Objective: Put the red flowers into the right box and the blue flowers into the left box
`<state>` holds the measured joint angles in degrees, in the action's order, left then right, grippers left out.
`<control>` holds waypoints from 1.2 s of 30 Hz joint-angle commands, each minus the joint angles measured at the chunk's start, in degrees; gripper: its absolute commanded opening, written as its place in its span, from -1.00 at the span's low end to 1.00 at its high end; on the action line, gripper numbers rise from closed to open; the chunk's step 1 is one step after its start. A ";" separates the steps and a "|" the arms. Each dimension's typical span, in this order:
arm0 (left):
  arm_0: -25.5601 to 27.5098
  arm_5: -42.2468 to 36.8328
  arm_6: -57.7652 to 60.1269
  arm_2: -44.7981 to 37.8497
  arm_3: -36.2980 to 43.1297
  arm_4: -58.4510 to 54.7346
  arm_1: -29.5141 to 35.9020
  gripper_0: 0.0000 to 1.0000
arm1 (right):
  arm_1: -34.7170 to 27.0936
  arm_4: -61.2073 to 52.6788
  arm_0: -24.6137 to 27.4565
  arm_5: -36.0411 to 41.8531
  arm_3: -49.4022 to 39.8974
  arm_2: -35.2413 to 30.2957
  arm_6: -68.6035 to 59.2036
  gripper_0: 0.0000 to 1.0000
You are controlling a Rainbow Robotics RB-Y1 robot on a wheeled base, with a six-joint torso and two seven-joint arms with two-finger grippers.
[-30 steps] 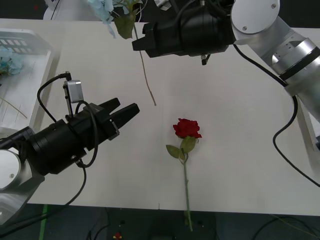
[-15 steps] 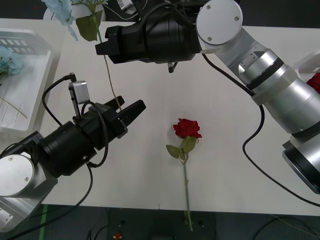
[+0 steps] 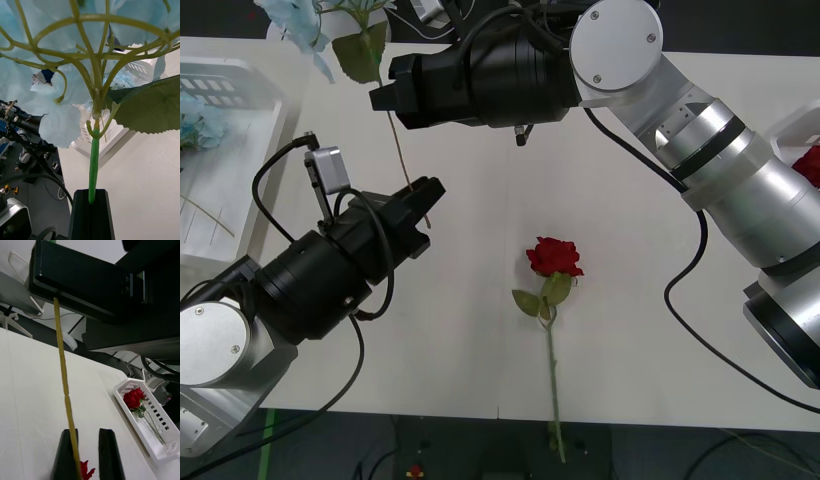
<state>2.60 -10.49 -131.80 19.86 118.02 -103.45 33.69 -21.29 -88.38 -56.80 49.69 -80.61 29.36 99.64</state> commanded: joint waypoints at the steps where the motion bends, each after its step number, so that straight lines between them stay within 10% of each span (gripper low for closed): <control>1: -1.81 1.08 -3.64 0.62 1.60 -0.87 -1.26 -1.00 | 1.60 0.48 -0.33 -0.91 -1.92 -1.06 2.41 -1.00; 9: -1.81 1.08 -3.64 0.36 1.60 -2.02 -1.17 -1.00 | 1.60 0.66 -0.33 -0.99 -1.92 -1.06 2.32 -0.93; 12: -1.81 1.08 -3.64 0.09 1.60 -2.02 -1.17 -1.00 | 1.60 2.51 -0.33 -1.61 -1.92 -1.06 2.14 0.15; 16: -1.81 0.91 -3.56 -1.05 1.25 -3.16 -0.82 -1.00 | 0.90 4.26 -0.33 -2.75 -1.92 -1.06 1.97 0.65; 36: -11.82 -37.85 2.68 -36.29 -23.27 -1.58 -0.20 -1.00 | -13.69 4.70 0.46 14.21 -4.38 -0.97 -12.45 0.85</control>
<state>-3.77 -44.68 -131.79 -11.33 98.01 -109.65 33.63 -30.76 -86.12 -56.78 60.97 -80.78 29.36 93.22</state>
